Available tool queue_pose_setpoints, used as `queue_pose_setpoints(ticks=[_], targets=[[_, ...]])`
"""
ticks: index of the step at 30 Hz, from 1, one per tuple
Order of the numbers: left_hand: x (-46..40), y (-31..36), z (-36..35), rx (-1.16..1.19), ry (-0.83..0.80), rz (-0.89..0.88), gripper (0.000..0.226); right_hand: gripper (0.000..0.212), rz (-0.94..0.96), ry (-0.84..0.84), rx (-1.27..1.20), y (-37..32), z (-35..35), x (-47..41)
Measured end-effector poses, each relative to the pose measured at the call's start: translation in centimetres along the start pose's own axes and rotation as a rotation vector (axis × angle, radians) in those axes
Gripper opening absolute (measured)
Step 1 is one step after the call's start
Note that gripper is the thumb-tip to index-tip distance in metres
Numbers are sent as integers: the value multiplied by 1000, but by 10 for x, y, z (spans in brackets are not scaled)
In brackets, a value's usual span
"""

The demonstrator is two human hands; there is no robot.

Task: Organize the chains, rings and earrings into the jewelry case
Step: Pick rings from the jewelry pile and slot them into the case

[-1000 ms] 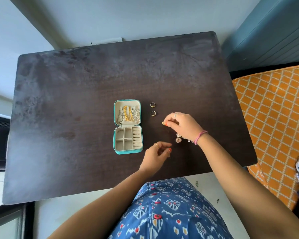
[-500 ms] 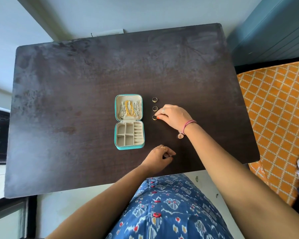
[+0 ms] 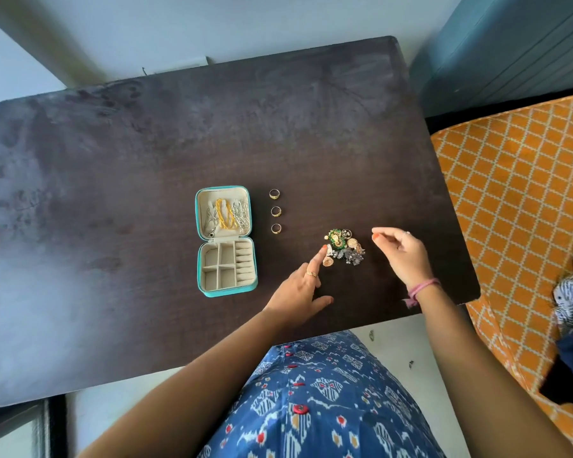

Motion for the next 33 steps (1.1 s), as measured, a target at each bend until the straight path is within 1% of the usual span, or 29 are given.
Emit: queue_pose_setpoints(ticks=[2, 4, 7, 9, 12, 14, 16, 21, 24, 28, 33], targets=[[-7, 4, 2, -44, -6, 0, 96, 15, -6, -1, -28, 6, 1, 1], [-14, 11, 3, -75, -9, -13, 94, 23, -7, -42, -33, 3, -3, -1], [-22, 17, 4, -120, -6, -16, 91, 39, 6, -126, 102, -5, -12, -7], [-26, 16, 7, -122, 26, 4, 85, 45, 18, -129, 174, -9, -14, -11], [-30, 14, 12, -130, 81, 21, 74, 35, 34, -51, 201, -15, -9, -18], [-32, 16, 11, -197, 100, 9, 68, 28, 74, -40, 272, -22, -10, -22], [-34, 15, 10, -261, 123, 7, 64, 24, 110, -75, 350, -29, -14, -27], [-31, 14, 12, -320, 198, 56, 59, 21, 136, -180, 481, -42, -22, -40], [-31, 15, 12, -330, 231, 75, 59, 17, 151, -191, 554, -50, -26, -45], [-32, 11, 11, -294, 225, 98, 59, 11, 133, -141, 482, -50, -19, -49], [-31, 15, 12, -299, 221, 105, 61, 15, 214, -163, 495, -52, -20, -44]])
Point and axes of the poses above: each hand's wrist, its own x-axis away from the middle knuckle, its own z-axis out of the back of the hand, y = z × x, the point moved 10 cm from there along -x, towards the middle knuckle, and after that the axes turned 10 degrees about -y, right-handed, at the moved point
